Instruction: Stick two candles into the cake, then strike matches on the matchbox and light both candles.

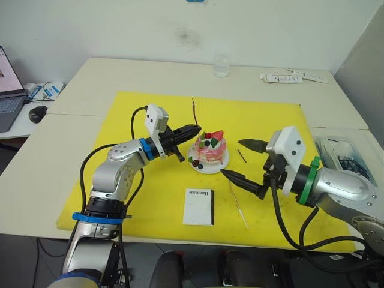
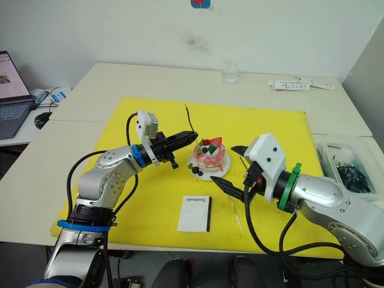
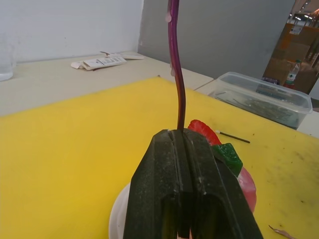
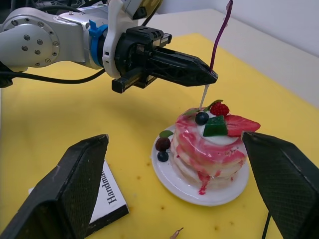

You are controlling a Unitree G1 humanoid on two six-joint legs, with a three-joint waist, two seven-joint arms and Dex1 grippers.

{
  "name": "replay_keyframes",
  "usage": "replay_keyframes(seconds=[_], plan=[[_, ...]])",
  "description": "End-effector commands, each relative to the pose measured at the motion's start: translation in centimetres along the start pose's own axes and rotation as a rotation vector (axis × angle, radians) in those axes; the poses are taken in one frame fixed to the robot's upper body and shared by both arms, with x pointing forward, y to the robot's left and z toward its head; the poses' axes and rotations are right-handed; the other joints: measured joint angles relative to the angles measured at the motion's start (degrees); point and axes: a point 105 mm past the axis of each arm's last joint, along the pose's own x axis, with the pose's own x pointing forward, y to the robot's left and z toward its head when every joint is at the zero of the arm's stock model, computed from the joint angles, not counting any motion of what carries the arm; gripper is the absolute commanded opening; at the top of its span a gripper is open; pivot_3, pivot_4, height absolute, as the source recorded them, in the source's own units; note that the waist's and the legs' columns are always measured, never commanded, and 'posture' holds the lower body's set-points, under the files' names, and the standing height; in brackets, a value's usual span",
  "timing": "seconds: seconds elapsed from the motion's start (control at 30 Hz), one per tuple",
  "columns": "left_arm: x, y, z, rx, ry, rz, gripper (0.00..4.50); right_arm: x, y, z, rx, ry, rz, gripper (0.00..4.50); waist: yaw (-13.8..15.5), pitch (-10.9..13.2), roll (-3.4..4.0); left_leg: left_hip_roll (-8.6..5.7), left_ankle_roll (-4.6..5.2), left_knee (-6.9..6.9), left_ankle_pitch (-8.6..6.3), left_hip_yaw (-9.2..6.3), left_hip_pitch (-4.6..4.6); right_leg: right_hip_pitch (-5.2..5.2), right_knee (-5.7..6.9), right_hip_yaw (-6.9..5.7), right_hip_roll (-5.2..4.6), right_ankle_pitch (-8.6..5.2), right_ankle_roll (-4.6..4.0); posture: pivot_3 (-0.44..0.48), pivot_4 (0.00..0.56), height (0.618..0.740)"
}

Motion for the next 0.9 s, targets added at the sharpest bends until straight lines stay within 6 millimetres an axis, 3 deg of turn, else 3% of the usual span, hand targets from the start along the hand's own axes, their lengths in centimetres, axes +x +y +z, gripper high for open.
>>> replay_keyframes(seconds=[0.03, 0.5, 0.9], plan=[[0.0, -0.2, 0.7, 0.042, -0.026, -0.012, 0.0, -0.2, 0.4, 0.9, -0.021, -0.034, 0.008, 4.47, -0.01, 0.0, 0.0, 0.0, 0.0, 0.0, 0.0, 0.0, 0.0, 0.0, 0.0, 0.0, 0.0, 0.0, 0.0, 0.0, 0.15, 0.74], [-0.5, 0.9, 0.8, 0.028, -0.039, 0.017, 0.0, 0.1, 0.4, 0.7, -0.01, -0.024, 0.012, 4.47, -0.01, 0.0, 0.0, -0.01, 0.0, 0.02, 0.0, -0.04, 0.03, 0.03, 0.05, -0.04, 0.01, 0.0, 0.0, 0.0, 0.15, 0.74], [-0.5, 0.2, 0.4, -0.006, -0.045, 0.012, 0.0, -0.3, 1.0, 0.7, -0.009, -0.022, 0.018, 4.47, -0.02, 0.0, 0.0, 0.0, 0.0, 0.03, 0.0, -0.06, 0.03, 0.04, 0.06, -0.05, 0.01, 0.01, -0.01, 0.0, 0.15, 0.74]])
